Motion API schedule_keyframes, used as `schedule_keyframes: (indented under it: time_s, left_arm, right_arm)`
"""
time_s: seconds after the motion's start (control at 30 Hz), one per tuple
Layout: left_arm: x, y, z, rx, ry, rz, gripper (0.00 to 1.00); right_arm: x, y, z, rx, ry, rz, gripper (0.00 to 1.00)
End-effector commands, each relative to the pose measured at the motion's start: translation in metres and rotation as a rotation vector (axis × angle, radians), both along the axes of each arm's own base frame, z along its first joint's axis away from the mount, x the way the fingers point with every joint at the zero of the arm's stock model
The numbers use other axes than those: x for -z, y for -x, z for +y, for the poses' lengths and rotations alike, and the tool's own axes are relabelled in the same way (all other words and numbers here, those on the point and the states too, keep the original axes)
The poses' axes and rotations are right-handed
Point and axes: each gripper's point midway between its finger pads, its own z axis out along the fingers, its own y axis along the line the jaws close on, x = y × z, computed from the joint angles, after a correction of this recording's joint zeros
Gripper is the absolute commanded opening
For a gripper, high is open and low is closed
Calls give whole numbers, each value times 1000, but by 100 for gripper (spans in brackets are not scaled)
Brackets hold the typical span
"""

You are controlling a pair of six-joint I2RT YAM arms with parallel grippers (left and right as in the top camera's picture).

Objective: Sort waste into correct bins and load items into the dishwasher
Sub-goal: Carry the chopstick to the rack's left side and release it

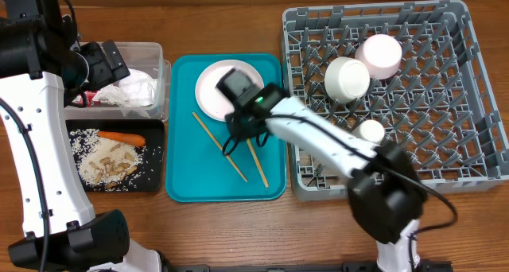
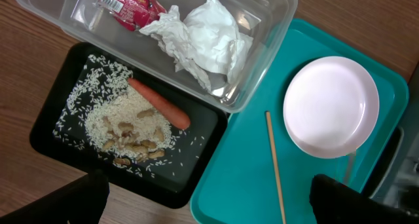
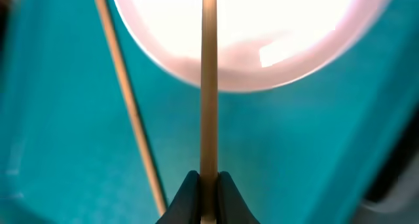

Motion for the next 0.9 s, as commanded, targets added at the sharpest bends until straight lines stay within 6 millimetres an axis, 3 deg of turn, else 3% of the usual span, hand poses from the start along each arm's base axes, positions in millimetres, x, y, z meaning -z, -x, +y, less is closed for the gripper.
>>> schedule_keyframes:
  time_s: [0.0,0.1,0.17,0.47,0.57,0.67,0.87]
  left_arm:
    - [1,0,0,-9,3,5,100]
    - [1,0,0,-9,3,5,100]
    - [1,0,0,-9,3,5,100]
    - [1,0,0,-9,3,5,100]
    - [1,0,0,-9,3,5,100]
    - [1,0,0,-9,3,5,100]
    - [1,0,0,-9,3,5,100]
  right_arm:
    - [-93,-24,-21,67,-141,-136,4]
    - [-120,-33,-63,114,-134,-171,4]
    - [-122,-37,-81,128,-116,-170,4]
    - [-93,-48,-148,205,25,-116,4]
    - [-79,-50,-160,202,63,-114,4]
    - [-66,-52,-168,206,71,-110,15]
    - [-50,-58,-183,243,75,-105,15]
